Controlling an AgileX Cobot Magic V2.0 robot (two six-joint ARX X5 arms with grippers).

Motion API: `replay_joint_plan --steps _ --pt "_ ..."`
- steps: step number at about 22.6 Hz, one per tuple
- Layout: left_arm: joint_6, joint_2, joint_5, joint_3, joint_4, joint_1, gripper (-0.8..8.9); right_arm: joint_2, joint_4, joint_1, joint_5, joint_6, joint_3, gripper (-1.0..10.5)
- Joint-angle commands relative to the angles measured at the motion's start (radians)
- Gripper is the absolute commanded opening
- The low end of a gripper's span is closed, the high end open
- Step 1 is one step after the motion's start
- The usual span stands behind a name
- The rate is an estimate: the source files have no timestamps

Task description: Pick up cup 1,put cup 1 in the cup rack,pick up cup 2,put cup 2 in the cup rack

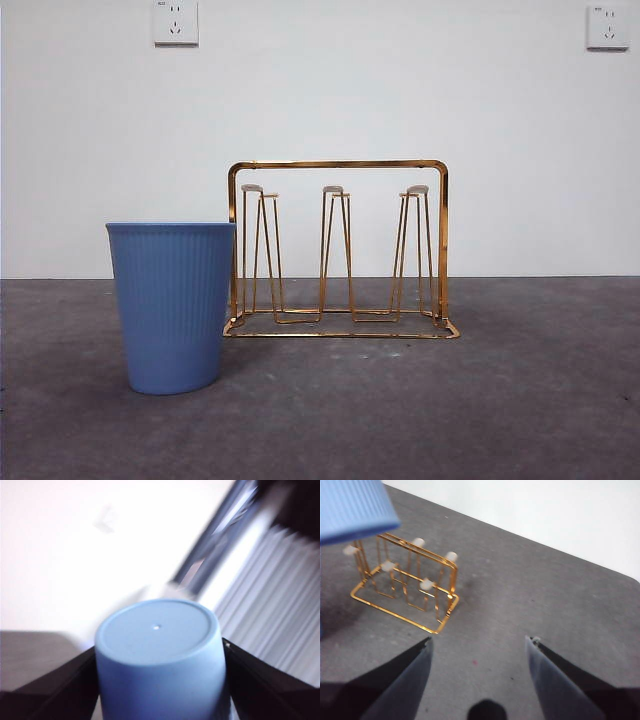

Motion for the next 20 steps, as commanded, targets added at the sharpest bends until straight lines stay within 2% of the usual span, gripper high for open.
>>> replay_joint_plan --steps 1,6,12,16,20 --pt "0.255 -0.003 -0.174 0.004 -0.043 -0.046 -0.06 -0.037 -0.015 -0.001 0.016 0.006 -0.005 3.2" --pt "0.391 0.021 -0.433 0.011 -0.055 -0.12 -0.06 -0.09 -0.039 0.0 0.016 0.031 -0.005 3.2" --pt "0.463 0.137 -0.568 0.106 -0.058 -0.18 -0.06 -0.113 -0.071 0.0 0.016 0.039 -0.005 3.2" --pt "0.537 0.236 -0.752 0.213 -0.105 -0.219 -0.06 -0.115 -0.106 0.0 0.015 0.039 -0.005 3.2" --pt "0.542 0.304 -0.875 0.284 -0.126 -0.232 -0.06 -0.115 -0.122 0.0 0.015 0.035 -0.005 3.2"
